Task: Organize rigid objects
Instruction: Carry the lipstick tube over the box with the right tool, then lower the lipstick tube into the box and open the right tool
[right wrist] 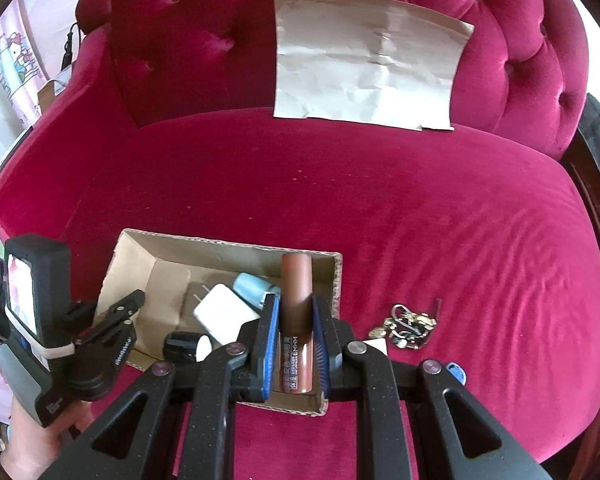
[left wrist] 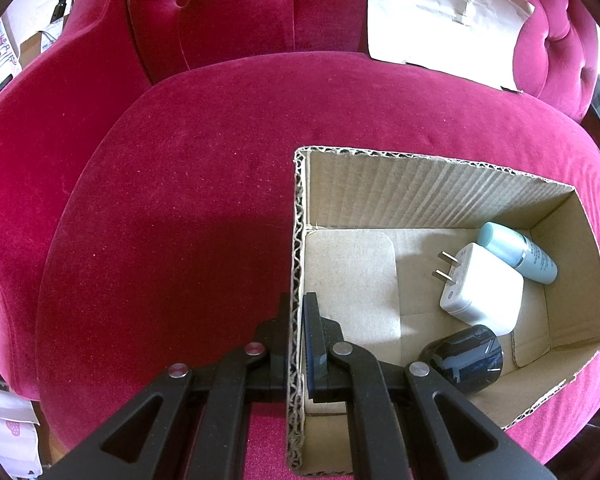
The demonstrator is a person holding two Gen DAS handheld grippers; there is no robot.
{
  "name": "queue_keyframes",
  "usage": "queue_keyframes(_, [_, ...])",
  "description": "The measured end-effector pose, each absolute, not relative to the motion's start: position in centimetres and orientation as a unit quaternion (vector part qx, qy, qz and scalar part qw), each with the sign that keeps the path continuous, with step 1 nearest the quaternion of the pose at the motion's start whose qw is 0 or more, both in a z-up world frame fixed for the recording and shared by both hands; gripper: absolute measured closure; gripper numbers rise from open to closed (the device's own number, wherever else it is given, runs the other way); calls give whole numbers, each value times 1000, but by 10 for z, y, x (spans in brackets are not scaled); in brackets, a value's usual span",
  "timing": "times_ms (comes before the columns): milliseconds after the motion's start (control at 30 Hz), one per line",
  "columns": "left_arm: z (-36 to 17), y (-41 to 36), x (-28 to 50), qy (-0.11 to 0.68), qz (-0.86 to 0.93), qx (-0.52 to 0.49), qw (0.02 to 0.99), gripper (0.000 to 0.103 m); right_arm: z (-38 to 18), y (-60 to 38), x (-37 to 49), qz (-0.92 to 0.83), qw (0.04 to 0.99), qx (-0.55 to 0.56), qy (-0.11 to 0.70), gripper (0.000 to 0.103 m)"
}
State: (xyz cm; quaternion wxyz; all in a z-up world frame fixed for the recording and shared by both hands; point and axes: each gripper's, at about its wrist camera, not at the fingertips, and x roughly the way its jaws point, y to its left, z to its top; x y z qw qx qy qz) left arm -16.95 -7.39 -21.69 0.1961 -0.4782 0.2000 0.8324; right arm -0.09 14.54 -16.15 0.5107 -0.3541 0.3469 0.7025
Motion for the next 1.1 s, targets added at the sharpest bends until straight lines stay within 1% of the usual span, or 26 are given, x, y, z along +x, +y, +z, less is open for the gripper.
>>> queue_keyframes(367, [-217,-75,-168,199,833,-478,196,99,-168,147,-33,719,481,-359,349,87])
queue_keyframes(833, [-216,-74,-166,200,833,-477,197,99,-190,153,-69,730,437,-371,372,87])
queue_keyframes(1100, [-217,-75,-167,197,832,-479,198,99,-198,157,-77,728,433,-375,379,86])
